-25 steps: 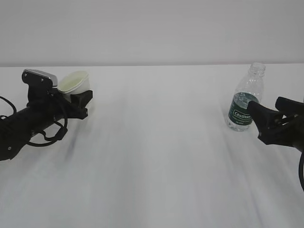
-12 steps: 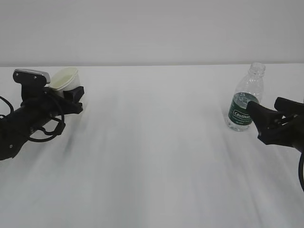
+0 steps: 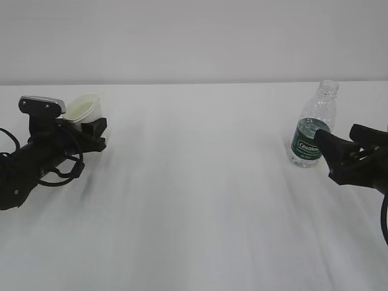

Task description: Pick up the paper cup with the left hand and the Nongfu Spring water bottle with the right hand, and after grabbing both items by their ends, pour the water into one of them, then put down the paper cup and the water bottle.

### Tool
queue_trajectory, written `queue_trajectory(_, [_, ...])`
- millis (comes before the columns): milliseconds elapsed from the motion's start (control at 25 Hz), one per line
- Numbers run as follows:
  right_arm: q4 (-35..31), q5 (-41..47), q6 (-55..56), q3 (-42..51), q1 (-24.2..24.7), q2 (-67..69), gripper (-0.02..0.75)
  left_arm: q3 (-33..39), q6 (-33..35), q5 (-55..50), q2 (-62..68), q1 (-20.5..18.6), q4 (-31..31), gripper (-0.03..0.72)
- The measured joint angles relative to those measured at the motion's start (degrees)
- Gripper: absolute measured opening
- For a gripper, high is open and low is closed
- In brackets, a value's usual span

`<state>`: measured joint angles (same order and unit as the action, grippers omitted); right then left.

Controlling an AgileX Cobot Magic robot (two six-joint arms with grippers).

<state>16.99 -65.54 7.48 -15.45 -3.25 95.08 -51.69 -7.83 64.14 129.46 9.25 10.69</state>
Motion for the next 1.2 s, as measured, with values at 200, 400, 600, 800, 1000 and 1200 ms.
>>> queue_trajectory(200, [0.4,0.0,0.0,0.0,0.0,0.0,0.554,0.0,0.7,0.1,0.4,0.0,-0.3,0.383])
queue_trajectory(400, [0.7,0.0,0.0,0.0,0.0,0.0,0.554,0.1,1.3,0.1,1.0,0.0,-0.4,0.382])
queue_trajectory(600, [0.9,0.0,0.8,0.0,0.0,0.0,0.554,0.1,1.3,0.1,1.2,0.0,-0.4,0.382])
queue_trajectory(800, [0.9,0.0,1.3,0.0,0.0,0.0,0.554,0.1,1.3,0.1,1.6,0.0,-0.4,0.384])
queue_trajectory(1000, [1.0,0.0,1.5,0.0,0.0,0.0,0.554,0.1,1.4,0.1,1.6,0.0,-0.4,0.413])
queue_trajectory(1200, [1.1,0.0,1.6,0.0,0.0,0.0,0.554,0.1,1.5,0.1,1.6,0.0,0.3,0.475])
